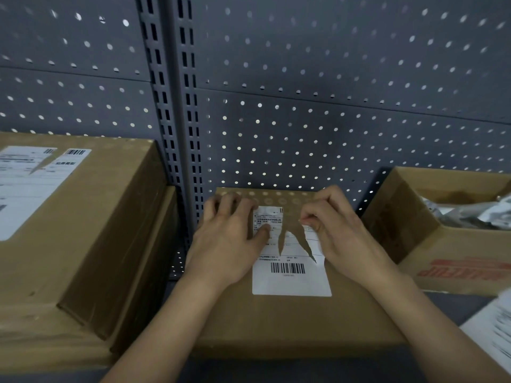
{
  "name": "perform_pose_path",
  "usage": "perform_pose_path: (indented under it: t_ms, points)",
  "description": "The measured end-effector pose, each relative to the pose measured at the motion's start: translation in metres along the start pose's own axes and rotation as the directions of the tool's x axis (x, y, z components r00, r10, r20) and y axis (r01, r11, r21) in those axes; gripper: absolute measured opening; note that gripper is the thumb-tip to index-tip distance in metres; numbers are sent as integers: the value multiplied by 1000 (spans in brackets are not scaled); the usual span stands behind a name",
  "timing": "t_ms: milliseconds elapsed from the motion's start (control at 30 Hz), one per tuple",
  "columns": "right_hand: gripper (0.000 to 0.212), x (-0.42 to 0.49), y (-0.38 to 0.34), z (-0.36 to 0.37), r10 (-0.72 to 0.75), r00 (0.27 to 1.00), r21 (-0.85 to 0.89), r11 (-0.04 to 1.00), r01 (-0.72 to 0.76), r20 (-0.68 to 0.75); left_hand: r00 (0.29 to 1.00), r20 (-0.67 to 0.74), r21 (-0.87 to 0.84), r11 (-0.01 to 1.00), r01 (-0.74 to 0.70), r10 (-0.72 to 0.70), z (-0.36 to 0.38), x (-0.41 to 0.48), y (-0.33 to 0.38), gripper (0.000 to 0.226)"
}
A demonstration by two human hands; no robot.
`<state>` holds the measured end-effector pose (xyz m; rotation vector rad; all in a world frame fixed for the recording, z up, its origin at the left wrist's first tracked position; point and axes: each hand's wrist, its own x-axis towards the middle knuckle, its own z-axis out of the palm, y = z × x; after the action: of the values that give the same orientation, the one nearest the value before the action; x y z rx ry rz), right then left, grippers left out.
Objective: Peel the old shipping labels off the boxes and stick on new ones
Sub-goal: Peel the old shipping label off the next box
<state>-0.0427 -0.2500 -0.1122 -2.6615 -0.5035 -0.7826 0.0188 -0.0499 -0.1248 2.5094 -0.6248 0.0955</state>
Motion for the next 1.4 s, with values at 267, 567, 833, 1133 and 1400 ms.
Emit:
perform_pose_path:
  t_ms: [267, 567, 833, 1133, 1400]
  points:
    - [13, 5, -11, -8, 238, 970, 225, 949, -220, -57, 1000, -1, -9, 1000, -3, 3, 0, 0, -1, 45]
    - [35, 2, -28, -14, 432, 870, 120, 876, -468, 237, 1000, -9, -18, 1000, -6, 6, 1, 1, -1, 45]
    - [7, 6, -25, -5, 393, 878, -177, 918, -355, 274, 1000, -10, -16, 1000, -5, 5, 3, 1, -2, 45]
    - [19, 4, -24, 9, 280, 918, -330, 926, -182, 280, 1000, -12, 0, 1000, -5, 5, 3, 1, -3, 46]
    - [16, 5, -25, 11, 268, 904, -338, 929, -151, 332, 1000, -5, -4, 1000, -1, 1, 2, 0, -2, 46]
